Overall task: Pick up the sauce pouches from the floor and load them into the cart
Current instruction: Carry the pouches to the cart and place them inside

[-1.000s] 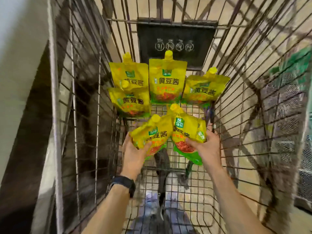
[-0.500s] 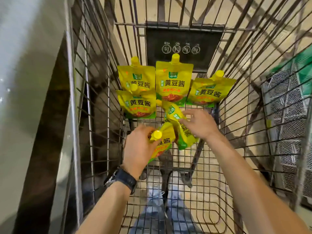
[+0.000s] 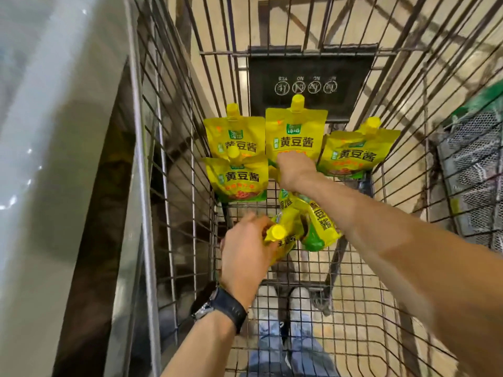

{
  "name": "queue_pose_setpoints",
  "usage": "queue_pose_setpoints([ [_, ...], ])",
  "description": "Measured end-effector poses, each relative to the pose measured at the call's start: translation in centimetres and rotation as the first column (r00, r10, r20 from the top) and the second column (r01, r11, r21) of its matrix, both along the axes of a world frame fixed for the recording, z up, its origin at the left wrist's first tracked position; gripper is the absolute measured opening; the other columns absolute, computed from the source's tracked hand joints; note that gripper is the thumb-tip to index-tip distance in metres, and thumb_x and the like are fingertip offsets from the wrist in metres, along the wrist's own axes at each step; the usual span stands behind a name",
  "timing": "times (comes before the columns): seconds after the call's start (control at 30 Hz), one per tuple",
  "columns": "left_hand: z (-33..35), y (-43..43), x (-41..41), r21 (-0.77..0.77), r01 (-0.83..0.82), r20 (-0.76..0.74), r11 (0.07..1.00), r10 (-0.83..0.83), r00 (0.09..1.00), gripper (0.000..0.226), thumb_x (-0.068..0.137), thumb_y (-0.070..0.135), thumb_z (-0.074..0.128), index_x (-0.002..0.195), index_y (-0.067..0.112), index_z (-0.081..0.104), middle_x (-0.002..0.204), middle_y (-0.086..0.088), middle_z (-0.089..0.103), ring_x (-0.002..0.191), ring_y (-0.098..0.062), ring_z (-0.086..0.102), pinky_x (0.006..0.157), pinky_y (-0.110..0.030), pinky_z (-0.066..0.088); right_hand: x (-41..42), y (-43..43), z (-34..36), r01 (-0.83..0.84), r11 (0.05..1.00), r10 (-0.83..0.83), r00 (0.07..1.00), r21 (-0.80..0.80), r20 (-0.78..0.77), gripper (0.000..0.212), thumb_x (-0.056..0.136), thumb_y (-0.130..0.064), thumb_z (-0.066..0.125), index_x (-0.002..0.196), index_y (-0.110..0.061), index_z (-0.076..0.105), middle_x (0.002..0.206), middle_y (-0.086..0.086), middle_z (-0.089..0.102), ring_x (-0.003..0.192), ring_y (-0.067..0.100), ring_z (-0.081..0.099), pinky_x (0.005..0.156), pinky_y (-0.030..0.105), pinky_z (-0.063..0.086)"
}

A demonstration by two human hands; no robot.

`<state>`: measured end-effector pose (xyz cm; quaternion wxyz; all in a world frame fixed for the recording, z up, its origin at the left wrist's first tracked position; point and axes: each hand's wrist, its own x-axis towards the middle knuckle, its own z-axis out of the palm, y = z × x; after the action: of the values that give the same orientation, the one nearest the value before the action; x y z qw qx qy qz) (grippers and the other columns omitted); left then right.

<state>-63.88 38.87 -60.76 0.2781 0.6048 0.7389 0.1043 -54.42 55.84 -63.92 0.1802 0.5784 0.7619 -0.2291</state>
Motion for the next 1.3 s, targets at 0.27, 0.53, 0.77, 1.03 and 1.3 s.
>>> queue_pose_setpoints([
  [0.27, -0.3, 0.9, 0.0, -0.022, -0.091, -0.011, 0.996, 0.09, 0.996, 0.022, 0.086, 0.033, 0.073, 0.108, 0.031, 0.07, 0.106, 0.006, 0.065, 0.098, -0.021, 0.067, 0.079, -0.038, 0.053, 11.4, -2.0, 6.3, -0.006, 0.98, 0.028, 0.993, -0.198, 0.111, 0.031, 0.076, -0.006, 0.068, 0.102, -0.021, 0.07, 0.109, 0.008, 0.066, 0.109, 0.032, 0.061, 0.081, 0.034, 0.049],
  [0.53, 0.8, 1.3, -0.2, -0.088, 0.042, -0.036, 0.995, -0.045, 0.998, 0.015, 0.091, 0.037, 0.068, 0.089, 0.022, 0.068, 0.085, -0.004, 0.073, 0.087, -0.032, 0.068, 0.069, -0.039, 0.049, 13.7, -3.7, 6.8, -0.03, 0.986, 0.041, 0.997, -0.161, 0.06, 0.041, 0.08, -0.022, 0.075, 0.12, -0.021, 0.065, 0.125, 0.011, 0.058, 0.12, 0.031, 0.052, 0.094, 0.034, 0.043],
  [0.77, 5.8, 6.9, 0.8, -0.067, 0.275, -0.026, 0.959, -0.277, 0.96, 0.031, 0.089, 0.038, 0.071, 0.068, 0.026, 0.053, 0.076, -0.004, 0.062, 0.085, -0.033, 0.064, 0.062, -0.035, 0.035, 15.3, -2.6, 11.9, -0.041, 0.993, 0.044, 0.999, -0.113, 0.016, 0.042, 0.084, -0.016, 0.069, 0.127, -0.016, 0.064, 0.127, 0.01, 0.062, 0.123, 0.028, 0.053, 0.095, 0.029, 0.042],
  [1.03, 5.5, 15.2, 5.8, -0.156, 0.478, -0.258, 0.865, -0.502, 0.825, 0.026, 0.097, 0.016, 0.057, 0.12, 0.019, 0.069, 0.117, -0.011, 0.068, 0.113, -0.034, 0.063, 0.085, -0.038, 0.049, 16.1, -3.1, 9.9, 0.089, 0.996, -0.089, 0.995, -0.006, 0.036, 0.022, 0.084, -0.016, 0.065, 0.104, -0.008, 0.069, 0.102, 0.017, 0.065, 0.107, 0.036, 0.06, 0.085, 0.036, 0.048],
  [1.3, 2.3, 18.2, 3.8, -0.19, 0.464, -0.247, 0.865, -0.5, 0.83, 0.036, 0.091, 0.009, 0.065, 0.126, 0.019, 0.066, 0.125, -0.013, 0.067, 0.118, -0.034, 0.06, 0.09, -0.04, 0.049, 14.3, -0.9, 9.0, -0.092, 0.993, 0.084, 0.991, 0.079, 0.1, 0.025, 0.083, -0.002, 0.058, 0.105, -0.009, 0.067, 0.11, 0.017, 0.065, 0.109, 0.038, 0.061, 0.084, 0.04, 0.05],
])
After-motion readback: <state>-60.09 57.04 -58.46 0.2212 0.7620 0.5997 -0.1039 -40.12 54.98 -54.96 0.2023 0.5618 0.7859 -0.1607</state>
